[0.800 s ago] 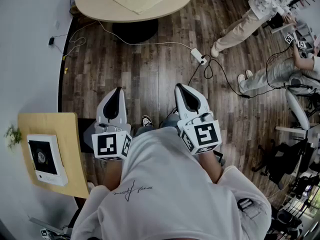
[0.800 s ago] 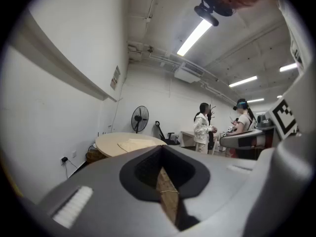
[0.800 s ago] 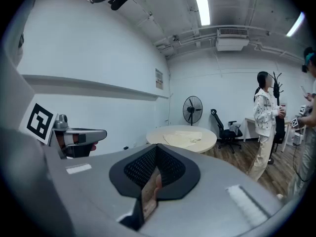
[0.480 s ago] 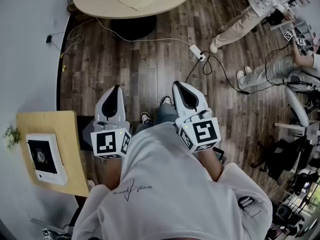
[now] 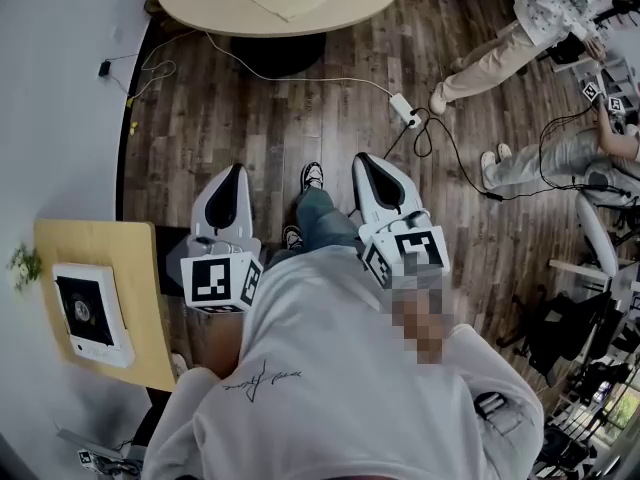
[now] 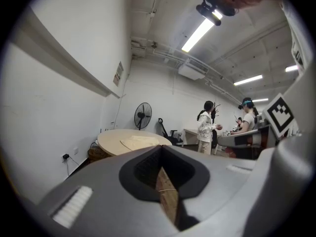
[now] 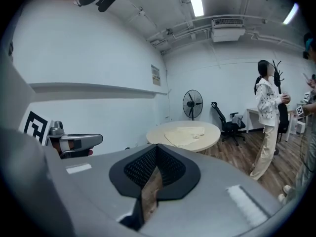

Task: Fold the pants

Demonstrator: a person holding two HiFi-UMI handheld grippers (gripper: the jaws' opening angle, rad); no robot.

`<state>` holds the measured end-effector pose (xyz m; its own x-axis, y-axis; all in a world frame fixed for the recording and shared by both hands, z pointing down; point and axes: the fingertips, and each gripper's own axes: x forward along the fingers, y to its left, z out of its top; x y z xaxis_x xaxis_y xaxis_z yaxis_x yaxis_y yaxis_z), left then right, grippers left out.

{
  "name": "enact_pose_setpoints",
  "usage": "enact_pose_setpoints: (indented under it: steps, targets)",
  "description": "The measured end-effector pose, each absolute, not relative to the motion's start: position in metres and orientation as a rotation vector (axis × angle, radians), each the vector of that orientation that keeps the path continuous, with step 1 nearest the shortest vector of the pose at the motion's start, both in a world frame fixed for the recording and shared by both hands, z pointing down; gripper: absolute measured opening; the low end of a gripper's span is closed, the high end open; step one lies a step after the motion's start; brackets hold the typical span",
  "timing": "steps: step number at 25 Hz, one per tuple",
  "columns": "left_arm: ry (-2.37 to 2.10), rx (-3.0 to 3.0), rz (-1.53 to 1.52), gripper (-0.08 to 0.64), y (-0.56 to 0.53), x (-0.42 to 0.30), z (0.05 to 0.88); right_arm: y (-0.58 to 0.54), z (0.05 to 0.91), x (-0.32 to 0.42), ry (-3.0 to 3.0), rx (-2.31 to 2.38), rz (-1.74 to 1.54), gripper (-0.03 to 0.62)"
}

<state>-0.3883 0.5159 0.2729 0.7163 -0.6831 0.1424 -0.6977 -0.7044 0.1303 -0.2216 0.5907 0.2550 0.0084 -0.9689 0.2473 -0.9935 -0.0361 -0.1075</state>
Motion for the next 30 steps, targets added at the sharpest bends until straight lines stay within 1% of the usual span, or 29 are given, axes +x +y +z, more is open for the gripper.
enact_pose_setpoints:
  steps: [8,23,30]
  targets:
    - [-1.139,2.682,0.112,0.049,0.464,-0.371,0.281,0.527,0.269,-0.212,-2.185,2.022,0.427,-0.002]
    - [-1.165,2.686,0.206,0.051,0.358,-0.283,0.281,0.411,0.292,-0.159,-2.321,1.755,0.593,-0.002]
    - [-1.188,2.69,0.218,0.051,0.315,-0.251,0.284,0.371,0.296,-0.124,-2.345,1.724,0.57,-0.002]
